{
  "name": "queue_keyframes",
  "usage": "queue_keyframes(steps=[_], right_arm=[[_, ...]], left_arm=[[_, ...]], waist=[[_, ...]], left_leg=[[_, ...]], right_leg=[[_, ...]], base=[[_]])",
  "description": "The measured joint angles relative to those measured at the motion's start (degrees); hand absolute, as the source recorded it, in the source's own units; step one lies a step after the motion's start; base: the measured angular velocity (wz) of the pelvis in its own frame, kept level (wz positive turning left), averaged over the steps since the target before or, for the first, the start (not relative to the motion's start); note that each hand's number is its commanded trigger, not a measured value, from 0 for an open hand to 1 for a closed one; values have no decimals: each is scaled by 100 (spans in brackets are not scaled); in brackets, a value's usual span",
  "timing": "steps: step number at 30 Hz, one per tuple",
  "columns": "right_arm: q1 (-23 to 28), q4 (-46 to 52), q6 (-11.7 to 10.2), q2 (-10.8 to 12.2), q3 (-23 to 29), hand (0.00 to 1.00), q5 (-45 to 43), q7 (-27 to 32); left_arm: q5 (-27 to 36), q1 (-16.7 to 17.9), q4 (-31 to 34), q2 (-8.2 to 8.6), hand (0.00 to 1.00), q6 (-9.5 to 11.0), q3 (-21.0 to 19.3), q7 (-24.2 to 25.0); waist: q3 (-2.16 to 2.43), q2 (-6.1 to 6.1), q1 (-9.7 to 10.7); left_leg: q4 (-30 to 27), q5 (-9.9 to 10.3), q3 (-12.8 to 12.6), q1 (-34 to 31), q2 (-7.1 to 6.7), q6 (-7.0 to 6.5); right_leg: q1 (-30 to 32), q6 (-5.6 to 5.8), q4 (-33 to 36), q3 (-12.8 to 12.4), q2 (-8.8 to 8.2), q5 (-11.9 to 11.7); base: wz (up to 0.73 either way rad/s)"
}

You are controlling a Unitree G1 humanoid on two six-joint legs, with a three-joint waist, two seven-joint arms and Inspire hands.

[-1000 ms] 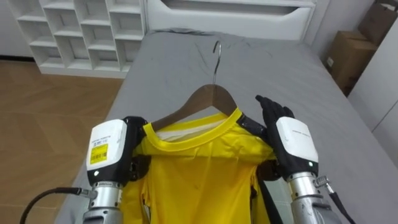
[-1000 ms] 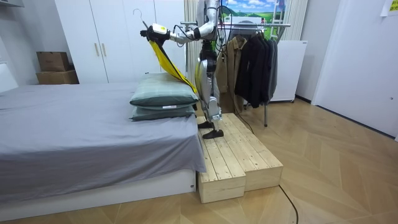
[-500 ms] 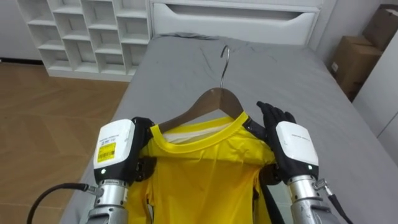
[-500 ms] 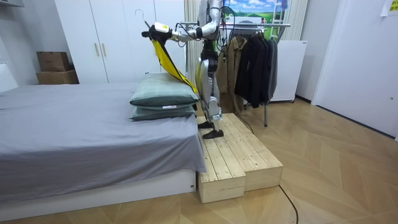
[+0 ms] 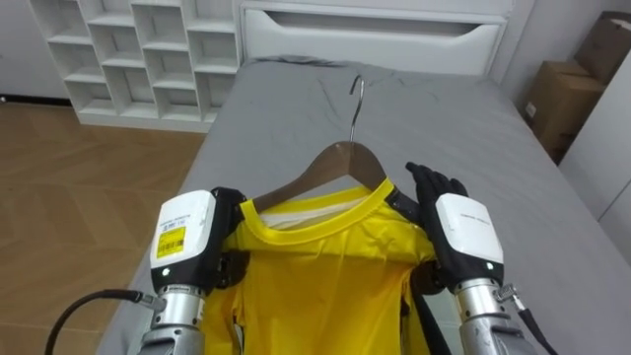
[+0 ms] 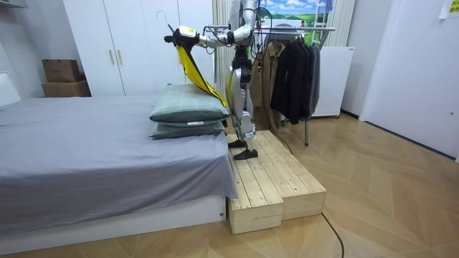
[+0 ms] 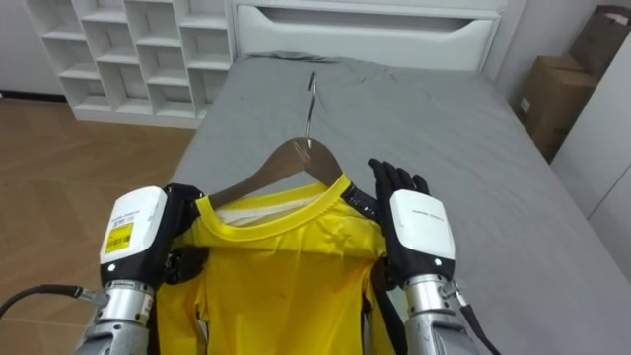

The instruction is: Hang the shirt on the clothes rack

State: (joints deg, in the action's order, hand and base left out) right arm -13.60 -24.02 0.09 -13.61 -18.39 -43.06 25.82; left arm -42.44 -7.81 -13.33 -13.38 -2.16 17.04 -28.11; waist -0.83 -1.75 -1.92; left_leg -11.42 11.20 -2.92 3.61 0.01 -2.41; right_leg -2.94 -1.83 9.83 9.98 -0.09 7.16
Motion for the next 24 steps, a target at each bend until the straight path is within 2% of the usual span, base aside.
queue_keyframes(steps=[1,24], right_arm=[[0,-1,0,0,-3,100,0,0],[0,-29,4,12,159,100,36,68]], left_arm=[[0,0,0,0,100,0,0,2],[6,1,0,0,100,-6,0,21]], waist=[[0,0,2],[-3,-7,5]], left_leg=[[-1,0,0,-1,0,0],[1,0,0,-3,-3,0]], right_leg=[[0,0,0,0,-1,0],[0,0,-8,1,-16,0]], base=[[0],[0]])
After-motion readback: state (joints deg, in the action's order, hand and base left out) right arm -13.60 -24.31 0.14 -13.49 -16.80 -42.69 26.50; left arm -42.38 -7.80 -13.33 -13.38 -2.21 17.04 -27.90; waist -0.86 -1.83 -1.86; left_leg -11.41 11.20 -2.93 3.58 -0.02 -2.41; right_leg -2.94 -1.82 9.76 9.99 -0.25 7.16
